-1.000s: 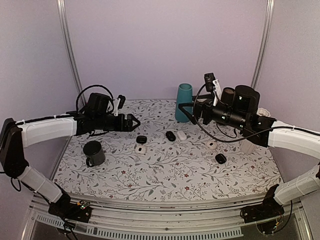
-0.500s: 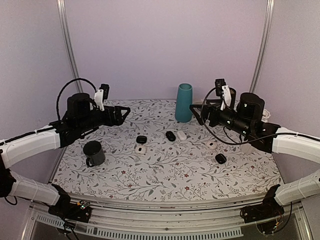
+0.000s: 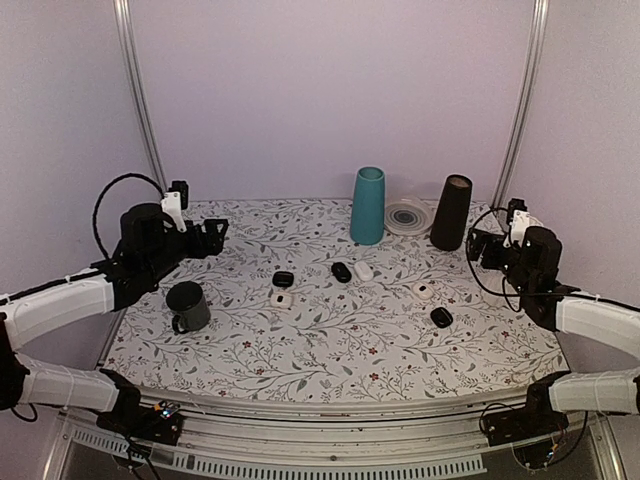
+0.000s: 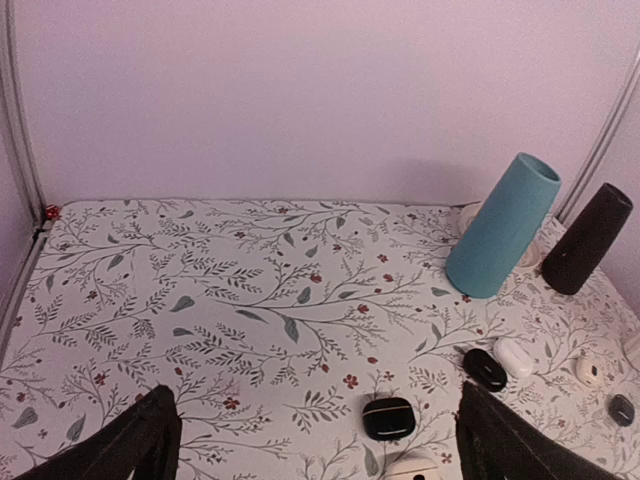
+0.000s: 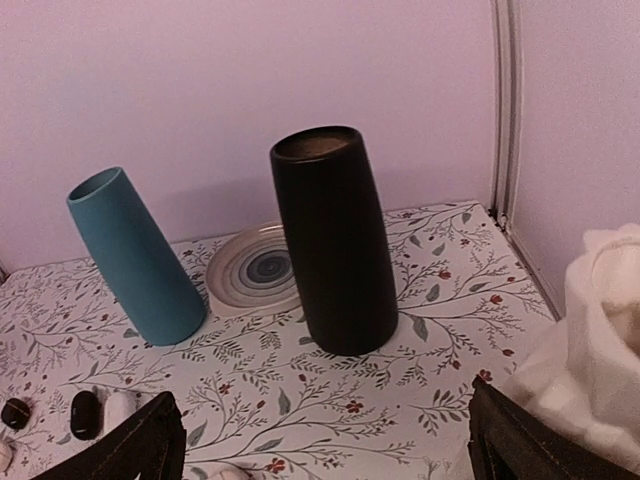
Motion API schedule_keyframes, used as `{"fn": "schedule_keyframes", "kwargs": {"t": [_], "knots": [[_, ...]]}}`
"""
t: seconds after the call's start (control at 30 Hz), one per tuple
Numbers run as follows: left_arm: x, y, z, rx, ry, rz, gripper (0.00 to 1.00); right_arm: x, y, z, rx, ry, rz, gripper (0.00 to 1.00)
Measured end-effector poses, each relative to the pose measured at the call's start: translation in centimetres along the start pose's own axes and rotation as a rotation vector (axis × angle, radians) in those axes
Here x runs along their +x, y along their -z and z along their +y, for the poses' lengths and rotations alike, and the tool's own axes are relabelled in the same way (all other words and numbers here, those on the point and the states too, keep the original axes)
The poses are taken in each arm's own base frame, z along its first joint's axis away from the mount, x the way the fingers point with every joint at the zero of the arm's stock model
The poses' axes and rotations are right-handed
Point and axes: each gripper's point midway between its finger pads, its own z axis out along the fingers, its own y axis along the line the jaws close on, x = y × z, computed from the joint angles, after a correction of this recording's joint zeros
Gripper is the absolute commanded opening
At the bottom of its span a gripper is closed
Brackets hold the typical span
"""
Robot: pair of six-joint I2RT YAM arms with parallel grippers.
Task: Insert the wireless bluetooth earbuds into the charging case
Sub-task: Reset both arms
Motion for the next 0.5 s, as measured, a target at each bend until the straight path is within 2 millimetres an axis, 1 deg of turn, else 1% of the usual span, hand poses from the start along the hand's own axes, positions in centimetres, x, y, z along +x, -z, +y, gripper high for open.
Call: {"fn": "schedule_keyframes", "kwargs": {"t": [0.07,0.17,0.27,0.33,0.43,0.5], "knots": [[1.0,0.2,1.7,-0.048,-0.010,0.005,0.96,0.9,0.2,-2.4,0.053,-0.003,-0.023,0.99],[2.2,0.6,4.0,-0.119,-0.024,0.003,0.96,2.0,0.4,-5.3,0.122,0.016,-0.060,0.99],[3.0,1.3,6.6,-0.203,-0.024,-0.017,0.96,3.0,0.1,-8.0,0.192,0.040,-0.074,0.99],[3.3,1.9,8.7,-0.268,-0.015,-0.031,0.96,3.6,0.1,-9.7,0.233,0.054,-0.091,0.99],[3.1,2.7,10.9,-0.349,-0.019,-0.065,0.96,4.6,0.2,-10.6,0.238,0.070,-0.112,0.99],[3.0,3.2,11.9,-0.391,-0.026,-0.093,0.96,5.4,0.1,-10.4,0.216,0.082,-0.122,0.99]]}}
